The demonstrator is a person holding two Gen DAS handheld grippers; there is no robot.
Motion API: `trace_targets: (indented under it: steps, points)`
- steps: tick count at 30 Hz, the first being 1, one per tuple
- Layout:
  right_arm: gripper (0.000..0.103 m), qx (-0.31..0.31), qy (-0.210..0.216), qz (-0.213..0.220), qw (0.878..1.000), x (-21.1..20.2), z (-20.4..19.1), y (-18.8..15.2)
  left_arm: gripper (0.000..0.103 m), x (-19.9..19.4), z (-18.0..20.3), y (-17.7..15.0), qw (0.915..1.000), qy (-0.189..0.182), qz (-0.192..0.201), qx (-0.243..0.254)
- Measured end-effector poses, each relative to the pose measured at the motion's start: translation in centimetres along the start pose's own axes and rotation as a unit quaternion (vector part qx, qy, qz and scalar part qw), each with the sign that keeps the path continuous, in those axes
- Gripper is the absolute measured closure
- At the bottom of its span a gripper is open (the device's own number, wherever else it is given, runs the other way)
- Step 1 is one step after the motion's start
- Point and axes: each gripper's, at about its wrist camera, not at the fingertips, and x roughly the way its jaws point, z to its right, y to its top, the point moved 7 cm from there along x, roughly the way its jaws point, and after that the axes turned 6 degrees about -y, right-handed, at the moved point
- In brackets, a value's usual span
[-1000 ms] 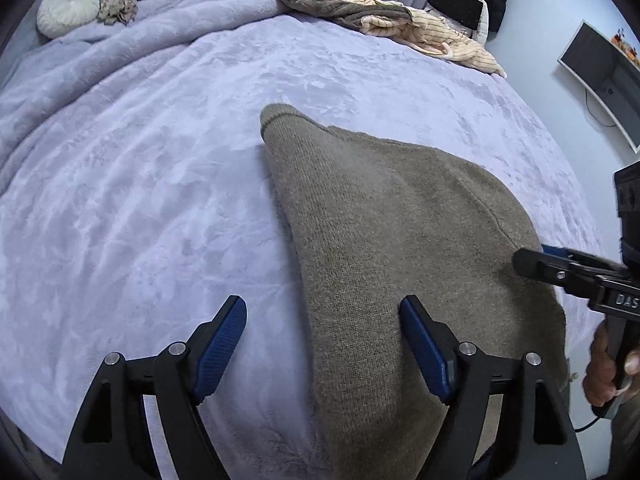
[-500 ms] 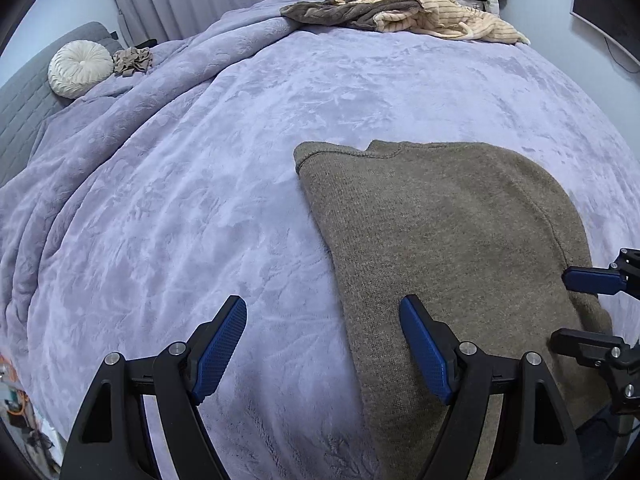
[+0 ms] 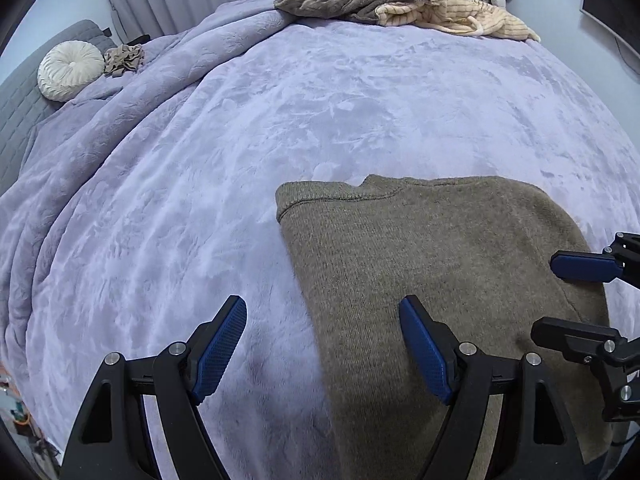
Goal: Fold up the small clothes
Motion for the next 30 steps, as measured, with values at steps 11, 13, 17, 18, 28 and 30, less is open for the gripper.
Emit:
trace_targets:
  steps: [11,13,17,18,28,30]
  points:
    - [0.043,-0.038,-0.014,0.026,0.999,-2.8,-1.8,-1.9,0.023,-0.8,0.9,-1.5,0.9999,-0.007,-0.004,0.008]
    - [0.043,-0.05,-0.009,0.037,0.998,-4.4,-2.8,-3.3,0.023,-1.4,1.2,-2.4,0.9999,-0.01,-0.003,0.011]
    - [0.043,-0.061,-0.002,0.028,0.998,-5.0,-4.0,-6.3,0.023,-1.8,1.7,-4.1,0.9999,-0.009,-0.007,0.011]
    - [0.043,-0.061,-0.007,0.024,0.998,-4.7,-4.0,-7.1,0.023,-2.3,1.7,-4.7,0.9999,-0.01,-0.007,0.009]
    - [0.036,-0.052,-0.038,0.028,0.998,-7.4,-3.9,-9.2,0.023,-6.8,2.1,-5.8,0.9998,-0.011,0.014,-0.005]
    - [0.029,-0.055,-0.052,0.038,0.996,-8.5,-4.2,-8.6,0.023,-7.8,2.1,-5.4,0.9996,-0.015,0.02,-0.016]
